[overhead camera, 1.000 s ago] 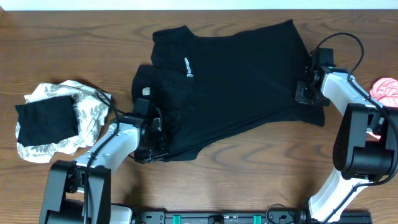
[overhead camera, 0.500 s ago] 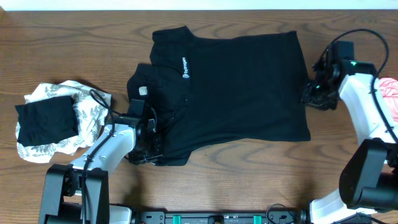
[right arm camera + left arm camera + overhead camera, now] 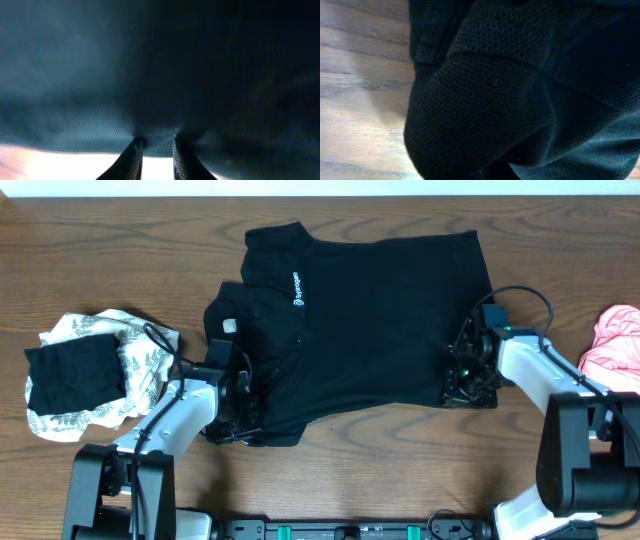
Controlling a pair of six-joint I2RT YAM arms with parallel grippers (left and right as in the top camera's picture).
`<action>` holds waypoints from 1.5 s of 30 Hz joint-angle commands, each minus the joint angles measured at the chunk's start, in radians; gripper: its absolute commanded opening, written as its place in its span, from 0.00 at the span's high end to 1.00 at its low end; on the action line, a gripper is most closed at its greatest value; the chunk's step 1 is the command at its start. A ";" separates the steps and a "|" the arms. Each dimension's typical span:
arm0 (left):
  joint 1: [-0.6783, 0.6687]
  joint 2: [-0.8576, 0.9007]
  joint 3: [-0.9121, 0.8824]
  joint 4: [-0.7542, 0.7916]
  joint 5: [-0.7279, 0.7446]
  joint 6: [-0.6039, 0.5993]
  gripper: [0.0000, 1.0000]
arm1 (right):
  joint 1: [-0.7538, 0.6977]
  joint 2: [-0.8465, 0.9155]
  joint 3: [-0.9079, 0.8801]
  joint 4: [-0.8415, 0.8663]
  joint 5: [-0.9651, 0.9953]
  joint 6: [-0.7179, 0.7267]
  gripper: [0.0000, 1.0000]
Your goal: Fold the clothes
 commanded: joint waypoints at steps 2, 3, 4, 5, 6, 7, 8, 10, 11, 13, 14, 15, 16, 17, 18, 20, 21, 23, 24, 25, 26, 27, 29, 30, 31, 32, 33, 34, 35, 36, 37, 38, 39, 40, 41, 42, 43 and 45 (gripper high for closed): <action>0.010 -0.008 0.010 -0.005 -0.032 0.014 0.94 | -0.023 0.010 -0.063 0.118 0.181 0.090 0.82; 0.010 -0.008 0.010 -0.007 -0.032 0.014 0.94 | -0.032 0.010 -0.064 0.116 0.226 0.103 0.83; 0.010 -0.008 0.010 -0.011 -0.032 0.014 0.94 | -0.045 0.010 -0.063 0.111 0.277 0.115 0.83; 0.010 -0.008 0.010 -0.018 -0.032 0.014 0.94 | -0.060 0.010 -0.063 0.105 0.317 0.119 0.84; 0.010 -0.008 0.010 -0.024 -0.032 0.014 0.94 | -0.079 0.010 -0.063 0.093 0.361 0.127 0.84; 0.010 -0.008 0.010 -0.024 -0.032 0.014 0.94 | -0.089 0.009 -0.063 0.086 0.380 0.135 0.85; 0.010 -0.008 0.010 -0.024 -0.032 0.014 0.94 | -0.107 0.009 -0.063 0.071 0.417 0.158 0.85; 0.010 -0.008 0.010 -0.022 -0.032 0.014 0.94 | -0.132 0.008 -0.061 0.048 0.444 0.172 0.85; 0.010 -0.008 0.010 -0.020 -0.032 0.014 0.94 | -0.141 0.006 -0.061 0.035 0.456 0.172 0.84; 0.010 -0.008 0.010 -0.019 -0.032 0.017 0.94 | -0.154 0.005 -0.061 -0.001 0.486 0.184 0.84; 0.010 -0.008 0.010 -0.020 -0.032 0.019 0.94 | -0.155 0.005 -0.061 -0.011 0.488 0.187 0.84; 0.010 -0.008 0.010 -0.020 -0.032 0.021 0.94 | -0.154 0.005 -0.061 -0.022 0.487 0.187 0.83; 0.010 -0.008 0.010 -0.020 -0.032 0.021 0.94 | -0.154 0.005 -0.061 -0.033 0.486 0.193 0.83; 0.010 -0.008 0.010 -0.023 -0.032 0.021 0.94 | -0.154 0.005 -0.061 -0.045 0.486 0.202 0.83; 0.010 -0.008 0.010 -0.026 -0.032 0.021 0.94 | -0.154 0.005 -0.061 -0.059 0.486 0.209 0.84; 0.010 -0.008 0.010 -0.036 -0.031 0.021 0.94 | -0.154 0.005 -0.061 -0.074 0.481 0.209 0.85; 0.010 -0.008 0.010 -0.042 -0.031 0.021 0.94 | -0.154 0.005 -0.061 -0.087 0.479 0.218 0.85; 0.010 -0.011 0.010 -0.057 -0.031 0.021 0.94 | -0.154 0.005 -0.061 -0.112 0.480 0.235 0.86; 0.010 -0.014 0.010 -0.061 -0.032 0.021 0.94 | -0.155 0.005 -0.061 -0.121 0.480 0.243 0.86; 0.010 -0.018 0.010 -0.063 -0.032 0.021 0.94 | -0.155 0.005 -0.061 -0.125 0.480 0.247 0.87; 0.010 -0.021 0.010 -0.063 -0.032 0.021 0.93 | -0.155 0.004 -0.061 -0.124 0.484 0.256 0.87; 0.010 -0.026 0.010 -0.063 -0.032 0.021 0.89 | -0.155 0.002 -0.061 -0.123 0.491 0.274 0.87; 0.010 -0.034 0.010 -0.061 -0.032 0.021 0.85 | -0.156 -0.011 -0.061 -0.106 0.484 0.290 0.87; 0.010 -0.039 0.010 -0.061 -0.032 0.021 0.83 | -0.155 -0.021 -0.061 -0.095 0.473 0.290 0.87; 0.010 -0.042 0.011 -0.062 -0.032 0.021 0.78 | -0.155 -0.037 -0.061 -0.083 0.452 0.274 0.86; 0.010 -0.048 0.011 -0.062 -0.031 0.021 0.76 | -0.154 -0.060 -0.061 -0.064 0.422 0.236 0.86; 0.010 -0.056 0.011 -0.061 -0.032 0.021 0.76 | -0.154 -0.089 -0.061 -0.043 0.385 0.182 0.86; 0.010 -0.066 0.011 -0.061 -0.032 0.021 0.75 | -0.154 -0.119 -0.061 -0.027 0.354 0.141 0.85; 0.010 -0.079 0.014 -0.061 -0.032 0.021 0.75 | -0.154 -0.160 -0.061 -0.013 0.320 0.108 0.83; 0.010 -0.092 0.018 -0.061 -0.032 0.021 0.75 | -0.155 -0.206 -0.061 -0.002 0.286 0.087 0.80; 0.010 -0.109 0.024 -0.063 -0.032 0.021 0.75 | -0.155 -0.247 -0.060 0.005 0.258 0.075 0.75; 0.010 -0.126 0.031 -0.065 -0.032 0.021 0.75 | -0.155 -0.296 -0.060 0.014 0.228 0.068 0.69; 0.010 -0.144 0.038 -0.066 -0.031 0.021 0.75 | -0.155 -0.337 -0.060 0.023 0.207 0.068 0.64; 0.010 -0.164 0.046 -0.068 -0.031 0.021 0.75 | -0.155 -0.375 -0.060 0.031 0.188 0.068 0.58; 0.010 -0.188 0.056 -0.069 -0.031 0.021 0.74 | -0.155 -0.415 -0.060 0.035 0.173 0.069 0.56; 0.010 -0.210 0.064 -0.068 -0.031 0.021 0.74 | -0.155 -0.451 -0.060 0.039 0.164 0.070 0.53; 0.010 -0.237 0.074 -0.064 -0.031 0.021 0.73 | -0.155 -0.478 -0.060 0.039 0.164 0.071 0.50; 0.010 -0.274 0.084 -0.049 -0.031 0.021 0.71 | -0.156 -0.513 -0.060 0.042 0.182 0.077 0.48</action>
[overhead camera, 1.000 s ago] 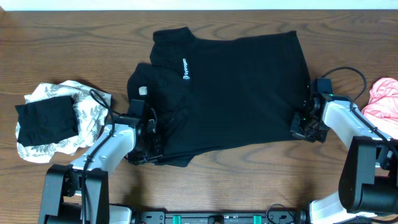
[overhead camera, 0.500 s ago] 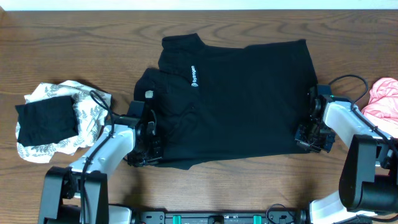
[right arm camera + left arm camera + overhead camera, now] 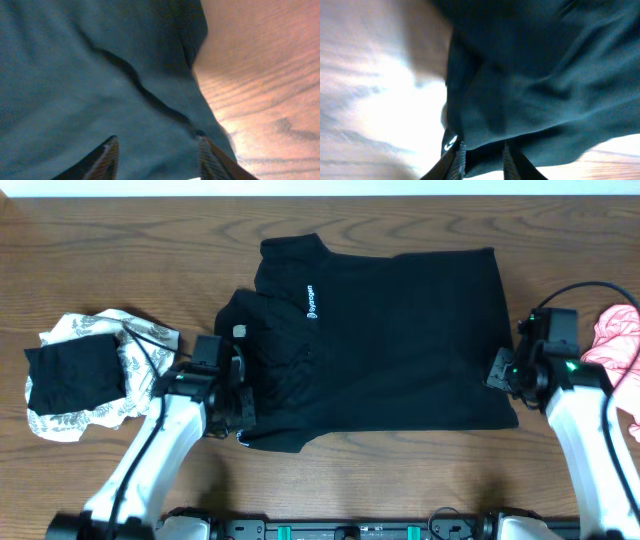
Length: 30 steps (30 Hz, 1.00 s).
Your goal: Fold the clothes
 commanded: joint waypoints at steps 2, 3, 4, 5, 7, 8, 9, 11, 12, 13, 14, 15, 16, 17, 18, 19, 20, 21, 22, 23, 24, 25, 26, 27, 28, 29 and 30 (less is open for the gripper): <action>0.005 -0.087 0.037 0.032 -0.014 0.002 0.70 | -0.010 -0.040 0.002 0.013 -0.014 -0.005 0.45; 0.005 -0.099 0.037 0.042 -0.014 0.002 0.69 | -0.010 -0.035 0.002 0.024 -0.014 -0.005 0.45; 0.005 -0.106 0.037 0.052 -0.014 0.002 0.69 | -0.010 -0.025 0.002 0.037 -0.014 -0.005 0.44; 0.005 -0.109 0.037 0.064 -0.012 0.002 0.68 | -0.010 -0.014 0.002 0.050 -0.019 -0.005 0.44; 0.005 -0.109 0.037 0.112 0.014 0.015 0.67 | -0.010 0.021 0.002 0.089 -0.034 -0.005 0.43; 0.003 -0.106 0.037 0.151 0.037 0.034 0.67 | -0.010 0.045 0.002 0.117 -0.047 -0.005 0.44; -0.002 -0.101 0.037 0.197 0.053 0.052 0.67 | -0.010 0.074 0.002 0.155 -0.063 -0.006 0.45; -0.015 -0.081 0.037 0.304 0.061 0.067 0.67 | -0.010 0.129 0.002 0.237 -0.094 -0.005 0.51; -0.024 -0.064 0.037 0.373 0.061 0.067 0.67 | -0.010 0.167 0.002 0.296 -0.116 -0.005 0.53; -0.031 -0.045 0.037 0.432 0.061 0.067 0.68 | -0.010 0.191 0.002 0.332 -0.131 -0.005 0.56; -0.040 -0.017 0.037 0.502 0.061 0.066 0.70 | -0.010 0.235 0.002 0.393 -0.157 0.006 0.60; -0.047 0.011 0.037 0.559 0.061 0.066 0.72 | -0.010 0.259 0.002 0.421 -0.165 0.020 0.62; -0.056 0.050 0.037 0.623 0.061 0.066 0.73 | -0.010 0.294 0.002 0.453 -0.176 0.050 0.69; -0.061 0.087 0.037 0.671 0.061 0.066 0.73 | -0.010 0.322 0.002 0.474 -0.180 0.079 0.73; -0.067 0.140 0.037 0.732 0.067 0.066 0.75 | -0.010 0.356 0.002 0.494 -0.183 0.105 0.77; -0.069 0.175 0.037 0.769 0.068 0.066 0.76 | -0.010 0.381 0.002 0.508 -0.183 0.116 0.80; -0.072 0.224 0.037 0.821 0.068 0.066 0.76 | -0.010 0.406 0.002 0.521 -0.186 0.120 0.83; -0.072 0.271 0.037 0.868 0.068 0.066 0.76 | -0.010 0.429 0.002 0.534 -0.195 0.119 0.86; -0.072 0.309 0.037 0.905 0.068 0.066 0.77 | -0.010 0.446 0.002 0.544 -0.205 0.119 0.87; -0.072 0.345 0.039 0.938 0.068 0.066 0.77 | -0.010 0.461 0.002 0.555 -0.217 0.118 0.88; -0.072 0.378 0.043 0.965 0.068 0.066 0.77 | -0.009 0.476 0.002 0.563 -0.229 0.114 0.89; -0.072 0.415 0.050 0.991 0.067 0.066 0.78 | -0.009 0.488 0.002 0.567 -0.230 0.114 0.89; -0.072 0.449 0.058 1.010 0.066 0.066 0.79 | -0.010 0.499 0.002 0.568 -0.225 0.114 0.89; -0.072 0.476 0.066 1.020 0.063 0.066 0.81 | -0.010 0.505 0.002 0.567 -0.222 0.114 0.90; -0.071 0.505 0.074 1.027 0.059 0.066 0.81 | -0.010 0.512 0.002 0.563 -0.214 0.114 0.90; -0.068 0.533 0.084 1.027 0.051 0.066 0.81 | -0.010 0.518 0.002 0.557 -0.198 0.114 0.90; -0.066 0.558 0.091 1.026 0.039 0.066 0.81 | -0.010 0.521 0.002 0.547 -0.171 0.110 0.91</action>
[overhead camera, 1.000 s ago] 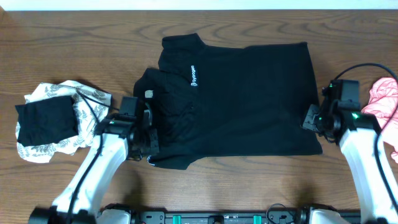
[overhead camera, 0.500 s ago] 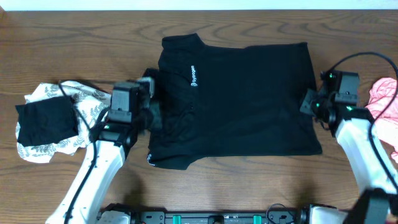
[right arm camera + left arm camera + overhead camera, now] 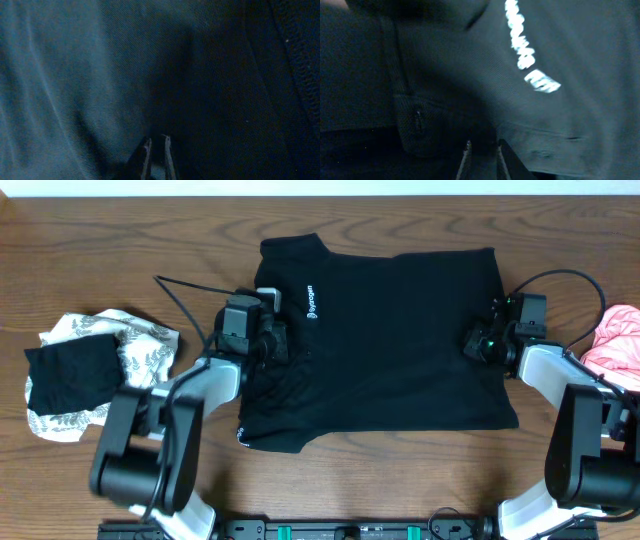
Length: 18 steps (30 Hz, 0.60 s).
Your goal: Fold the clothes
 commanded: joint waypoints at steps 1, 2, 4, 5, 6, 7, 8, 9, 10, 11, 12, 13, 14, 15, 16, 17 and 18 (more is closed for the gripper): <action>0.009 0.074 0.043 0.007 -0.032 0.010 0.81 | -0.005 0.019 0.003 -0.018 0.062 0.004 0.91; 0.013 0.091 0.045 0.007 -0.047 0.010 0.81 | -0.005 0.019 0.003 -0.031 0.110 -0.003 0.91; 0.026 0.119 0.045 0.006 -0.080 0.011 0.81 | -0.006 0.019 0.003 -0.055 0.195 -0.016 0.90; 0.035 0.127 0.045 0.003 -0.094 0.011 0.81 | -0.009 0.019 0.003 -0.064 0.234 -0.026 0.90; 0.045 0.130 0.045 -0.001 -0.107 0.011 0.81 | -0.012 0.019 0.003 -0.071 0.265 -0.030 0.90; 0.058 0.130 0.045 -0.005 -0.115 0.012 0.81 | -0.017 0.019 0.003 -0.079 0.301 -0.030 0.90; 0.072 0.130 0.045 -0.004 -0.117 0.014 0.81 | -0.025 0.019 0.003 -0.084 0.341 -0.034 0.89; 0.082 0.129 0.048 -0.004 -0.117 0.014 0.81 | -0.032 0.019 0.003 -0.086 0.356 -0.043 0.90; 0.095 0.129 0.050 -0.005 -0.117 0.014 0.81 | -0.040 0.019 0.003 -0.086 0.359 -0.053 0.90; 0.106 0.129 0.054 -0.004 -0.116 0.014 0.81 | -0.048 0.019 0.003 -0.084 0.359 -0.064 0.90; 0.115 0.129 0.058 -0.004 -0.110 0.014 0.81 | -0.053 0.019 0.003 -0.080 0.358 -0.072 0.89; 0.125 0.129 0.068 -0.004 -0.091 0.014 0.81 | -0.059 0.019 0.003 -0.067 0.338 -0.108 0.87; 0.127 0.129 0.072 -0.004 -0.079 0.014 0.81 | -0.060 0.019 0.003 -0.059 0.320 -0.134 0.85; 0.130 0.129 0.083 -0.004 -0.060 0.014 0.81 | -0.060 0.018 0.003 -0.047 0.285 -0.179 0.80; 0.129 0.129 0.092 -0.004 -0.043 0.014 0.81 | -0.060 0.016 0.003 -0.039 0.257 -0.203 0.75; 0.129 0.129 0.106 -0.005 -0.026 0.014 0.81 | -0.060 0.011 0.004 -0.031 0.219 -0.218 0.67; 0.127 0.129 0.114 -0.005 -0.017 0.014 0.81 | -0.060 0.008 0.005 -0.025 0.204 -0.219 0.64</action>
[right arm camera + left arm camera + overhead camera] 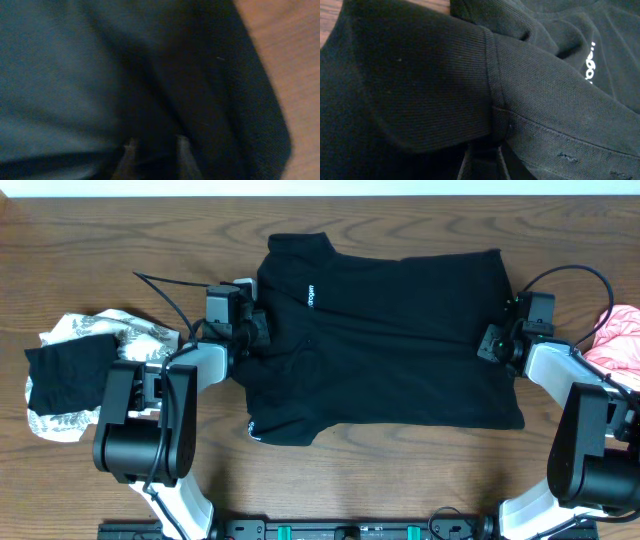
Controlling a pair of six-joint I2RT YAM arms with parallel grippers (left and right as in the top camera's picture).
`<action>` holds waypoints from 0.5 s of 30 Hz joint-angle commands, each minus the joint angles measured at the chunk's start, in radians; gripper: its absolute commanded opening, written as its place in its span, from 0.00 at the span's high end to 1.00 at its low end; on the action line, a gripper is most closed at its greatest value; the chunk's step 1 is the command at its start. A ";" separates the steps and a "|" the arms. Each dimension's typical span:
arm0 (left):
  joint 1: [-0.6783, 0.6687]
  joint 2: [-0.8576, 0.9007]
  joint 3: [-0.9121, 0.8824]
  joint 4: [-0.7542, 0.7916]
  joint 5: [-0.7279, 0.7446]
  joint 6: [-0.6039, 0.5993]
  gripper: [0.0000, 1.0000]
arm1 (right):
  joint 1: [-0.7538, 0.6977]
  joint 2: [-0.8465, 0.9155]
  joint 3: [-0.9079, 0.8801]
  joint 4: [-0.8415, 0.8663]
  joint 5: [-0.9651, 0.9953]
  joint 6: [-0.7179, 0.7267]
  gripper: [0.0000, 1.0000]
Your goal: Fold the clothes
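Note:
A black polo shirt (390,350) lies spread across the table, collar at the upper left, with a small white logo (308,295) near it. My left gripper (252,330) is at the shirt's left sleeve. In the left wrist view its fingers (465,162) stand close together, shut on a fold of sleeve cloth beside the ribbed cuff (490,75). My right gripper (490,342) rests on the shirt's right edge. The right wrist view is blurred: the gripper (155,142) has dark cloth between its fingers, which stand a little apart.
A white leaf-print cloth (140,345) with a folded black garment (70,375) on it lies at the left. A pink garment (620,340) lies at the right edge. Cables loop behind both arms. Bare wooden table (400,480) shows in front of the shirt.
My left gripper has moved left from the chest near the logo to the sleeve. The shirt and my right gripper sit slightly further right, and the right fingers stand wider apart.
First both grippers were shut on the shirt's lower corners, the shirt rumpled at its left. Then the shirt lay flatter and further right, the right gripper open at its right edge. Then the left was by the logo and the right on the right edge. Now the left holds the sleeve.

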 commanded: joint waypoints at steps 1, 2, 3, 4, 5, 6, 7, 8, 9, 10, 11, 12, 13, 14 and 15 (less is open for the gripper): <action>0.009 0.033 0.040 -0.015 0.019 0.014 0.82 | -0.023 0.006 -0.012 0.010 -0.018 -0.090 0.61; 0.009 0.030 0.055 -0.027 0.033 0.014 0.81 | -0.023 0.000 -0.007 0.011 -0.039 -0.092 0.58; 0.009 0.026 0.065 -0.041 0.039 0.014 0.81 | -0.023 -0.006 -0.001 0.009 -0.060 -0.092 0.55; 0.009 0.015 0.078 -0.064 0.047 0.014 0.79 | -0.023 -0.015 0.007 0.000 -0.084 -0.093 0.52; 0.009 0.002 0.088 -0.085 0.050 0.014 0.77 | -0.023 -0.025 0.016 -0.011 -0.105 -0.093 0.48; 0.009 -0.015 0.099 -0.113 0.050 0.014 0.76 | -0.023 -0.041 0.029 -0.031 -0.131 -0.093 0.45; 0.009 -0.033 0.108 -0.137 0.050 0.014 0.73 | -0.023 -0.055 0.039 -0.047 -0.146 -0.093 0.43; 0.009 -0.055 0.116 -0.162 0.050 0.016 0.71 | -0.023 -0.074 0.051 -0.066 -0.159 -0.092 0.39; 0.009 -0.084 0.122 -0.186 0.050 0.026 0.67 | -0.023 -0.093 0.063 -0.086 -0.167 -0.092 0.36; 0.009 -0.117 0.126 -0.211 0.050 0.037 0.62 | -0.023 -0.116 0.074 -0.108 -0.174 -0.092 0.32; 0.009 -0.150 0.127 -0.231 0.050 0.047 0.58 | -0.023 -0.132 0.083 -0.125 -0.178 -0.092 0.30; 0.009 -0.187 0.127 -0.253 0.050 0.058 0.52 | -0.023 -0.159 0.097 -0.153 -0.183 -0.091 0.28; 0.009 -0.222 0.127 -0.272 0.049 0.059 0.48 | -0.023 -0.179 0.107 -0.177 -0.183 -0.088 0.25; 0.010 -0.261 0.127 -0.294 0.049 0.059 0.43 | -0.023 -0.200 0.116 -0.201 -0.183 -0.087 0.21; 0.010 -0.294 0.127 -0.313 0.048 0.060 0.40 | -0.023 -0.222 0.125 -0.227 -0.183 -0.080 0.18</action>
